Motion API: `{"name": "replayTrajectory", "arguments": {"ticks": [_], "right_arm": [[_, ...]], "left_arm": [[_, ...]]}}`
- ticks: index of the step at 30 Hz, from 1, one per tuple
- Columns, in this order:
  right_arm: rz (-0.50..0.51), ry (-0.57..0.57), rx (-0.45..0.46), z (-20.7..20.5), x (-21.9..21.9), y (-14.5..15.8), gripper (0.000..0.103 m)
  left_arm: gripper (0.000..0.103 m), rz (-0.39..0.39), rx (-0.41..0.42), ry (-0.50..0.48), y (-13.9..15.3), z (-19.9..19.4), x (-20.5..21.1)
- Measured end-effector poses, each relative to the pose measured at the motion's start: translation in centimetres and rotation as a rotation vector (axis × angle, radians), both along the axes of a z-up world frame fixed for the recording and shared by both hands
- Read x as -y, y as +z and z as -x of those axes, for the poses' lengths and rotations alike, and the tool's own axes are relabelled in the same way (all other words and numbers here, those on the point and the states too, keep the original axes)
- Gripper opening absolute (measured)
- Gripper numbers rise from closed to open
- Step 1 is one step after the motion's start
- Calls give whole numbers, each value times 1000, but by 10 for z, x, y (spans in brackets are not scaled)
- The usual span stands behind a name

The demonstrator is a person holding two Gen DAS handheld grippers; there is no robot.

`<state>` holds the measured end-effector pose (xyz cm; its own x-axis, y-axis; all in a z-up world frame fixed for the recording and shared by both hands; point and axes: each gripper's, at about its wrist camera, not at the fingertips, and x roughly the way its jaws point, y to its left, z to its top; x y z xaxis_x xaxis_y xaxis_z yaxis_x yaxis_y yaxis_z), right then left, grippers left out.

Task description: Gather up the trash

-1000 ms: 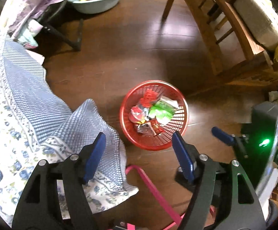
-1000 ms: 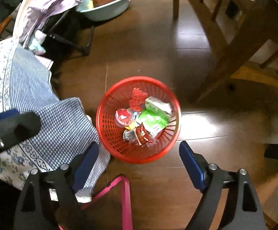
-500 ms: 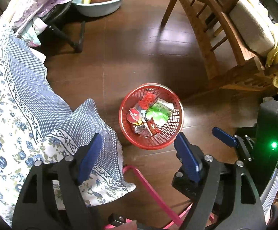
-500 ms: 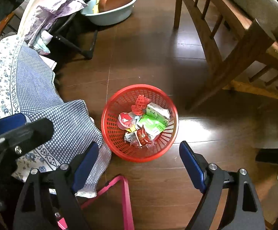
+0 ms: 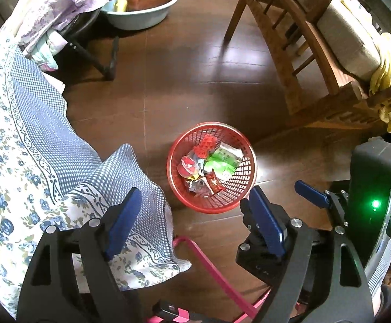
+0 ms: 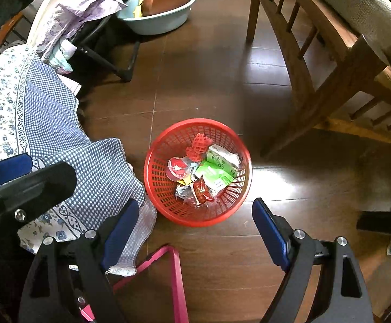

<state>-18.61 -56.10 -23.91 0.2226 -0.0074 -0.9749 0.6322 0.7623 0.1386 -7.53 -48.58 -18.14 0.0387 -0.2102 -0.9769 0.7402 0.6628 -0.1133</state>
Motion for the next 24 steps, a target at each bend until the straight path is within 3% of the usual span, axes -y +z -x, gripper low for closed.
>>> {"name": "replayTrajectory", "arguments": {"ticks": [24], "right_arm": [[3,-2,-4,2,-2,-3,84]], "left_arm": [[81,-8,30,-2,3,1,1]]}}
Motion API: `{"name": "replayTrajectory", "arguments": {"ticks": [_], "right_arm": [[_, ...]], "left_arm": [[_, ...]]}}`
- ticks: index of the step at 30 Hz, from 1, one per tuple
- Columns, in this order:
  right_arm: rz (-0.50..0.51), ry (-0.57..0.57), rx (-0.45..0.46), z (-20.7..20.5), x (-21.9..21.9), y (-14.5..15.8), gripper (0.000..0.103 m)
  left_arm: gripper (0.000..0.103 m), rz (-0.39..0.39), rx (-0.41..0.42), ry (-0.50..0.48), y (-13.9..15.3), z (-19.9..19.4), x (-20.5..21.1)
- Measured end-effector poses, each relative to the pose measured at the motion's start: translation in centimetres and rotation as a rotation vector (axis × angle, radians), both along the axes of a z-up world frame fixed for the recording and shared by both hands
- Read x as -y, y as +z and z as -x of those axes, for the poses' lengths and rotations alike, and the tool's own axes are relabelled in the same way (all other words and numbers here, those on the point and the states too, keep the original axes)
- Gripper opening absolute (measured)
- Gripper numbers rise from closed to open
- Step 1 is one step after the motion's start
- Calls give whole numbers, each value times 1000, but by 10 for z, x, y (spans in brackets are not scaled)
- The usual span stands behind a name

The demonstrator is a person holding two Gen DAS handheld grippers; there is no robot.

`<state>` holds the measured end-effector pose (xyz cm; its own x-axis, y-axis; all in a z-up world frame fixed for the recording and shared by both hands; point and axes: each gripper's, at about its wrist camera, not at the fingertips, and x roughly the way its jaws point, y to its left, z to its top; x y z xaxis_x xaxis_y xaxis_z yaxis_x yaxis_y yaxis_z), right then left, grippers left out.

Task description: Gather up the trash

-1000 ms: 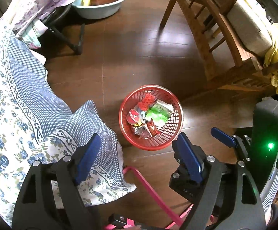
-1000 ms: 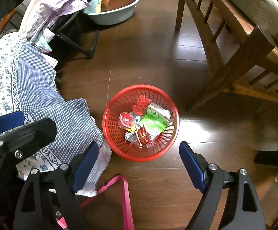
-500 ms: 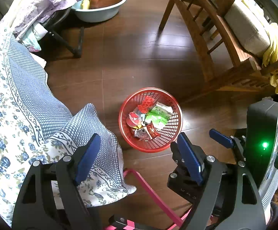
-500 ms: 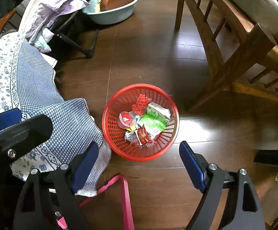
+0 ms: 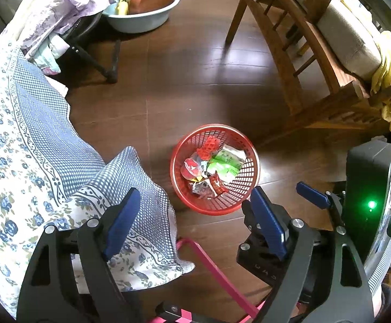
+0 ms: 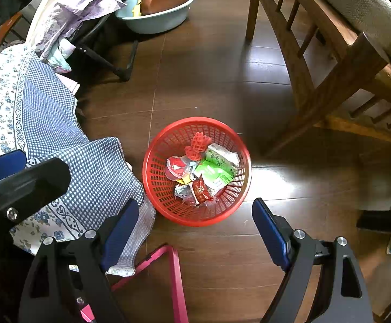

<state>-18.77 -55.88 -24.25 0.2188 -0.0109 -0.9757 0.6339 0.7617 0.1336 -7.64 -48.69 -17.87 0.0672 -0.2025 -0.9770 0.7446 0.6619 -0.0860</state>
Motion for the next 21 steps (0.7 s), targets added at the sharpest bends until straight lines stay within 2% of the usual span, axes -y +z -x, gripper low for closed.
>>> {"name": "replayTrajectory", "arguments": {"ticks": [21], "right_arm": [[2,-4,-5,-2,0,-1,84]], "left_arm": [[81,-7,41,4,3,0,2]]}}
